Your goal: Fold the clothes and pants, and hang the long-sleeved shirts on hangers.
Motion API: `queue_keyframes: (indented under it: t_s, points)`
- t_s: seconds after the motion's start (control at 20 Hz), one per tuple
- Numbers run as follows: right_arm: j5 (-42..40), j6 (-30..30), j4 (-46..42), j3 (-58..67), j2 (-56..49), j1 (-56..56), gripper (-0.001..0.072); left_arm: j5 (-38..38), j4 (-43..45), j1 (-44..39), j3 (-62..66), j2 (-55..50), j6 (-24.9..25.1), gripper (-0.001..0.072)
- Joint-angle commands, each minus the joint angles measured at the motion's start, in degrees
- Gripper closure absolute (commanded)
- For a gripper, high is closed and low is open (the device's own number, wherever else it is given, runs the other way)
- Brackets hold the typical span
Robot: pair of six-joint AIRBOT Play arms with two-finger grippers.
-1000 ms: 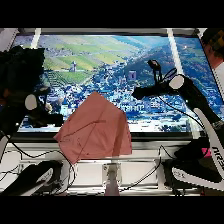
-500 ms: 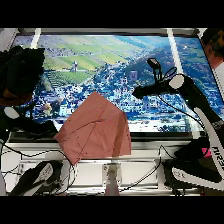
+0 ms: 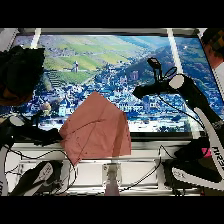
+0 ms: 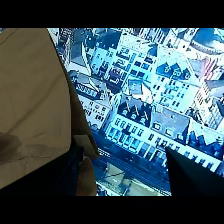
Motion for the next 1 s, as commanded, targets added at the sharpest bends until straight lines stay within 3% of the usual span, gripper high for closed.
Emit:
queue_keyframes:
  t_s: [0.0, 0.1, 0.2, 0.25, 0.55, 0.6, 0.65, 0.95]
  points:
    - [-0.1, 0.0, 0.0, 0.0, 0.0, 0.1, 0.0118, 7.4, -4.3, 0.1, -1.9, 0.0, 0.7, 0.0451]
    - [-0.4, 0.0, 0.0, 0.0, 0.0, 0.1, 0.0118, 11.7, -6.1, 0.1, -1.9, 0.0, 0.7, 0.0488]
    - [-0.9, 0.0, 0.0, 0.0, 0.0, 0.1, 0.0118, 15.0, -6.6, 0.1, -1.9, 0.0, 0.6, 0.0661]
    - [-1.1, 0.0, 0.0, 0.0, 0.0, 0.1, 0.0118, 15.8, -6.5, 0.1, -1.9, 0.0, 0.7, 0.0689]
    - [-2.0, 0.0, 0.0, 0.0, 0.0, 0.1, 0.0127, 19.9, -6.6, 0.1, -1.5, 0.0, 0.7, 0.0691]
    - [-2.0, 0.0, 0.0, 0.0, -0.1, 0.1, 0.0205, 20.3, -6.7, 0.1, -0.8, 0.0, 0.7, 0.0691]
    - [-1.9, 0.0, 0.0, 0.0, -0.2, 0.1, 0.0225, 20.2, -7.1, 0.1, 0.3, 0.1, 0.7, 0.0690]
    - [2.7, -0.2, 3.9, 0.0, -4.2, 0.1, 0.0225, 22.9, -7.3, -5.6, 14.9, 0.1, 10.2, 0.0691]
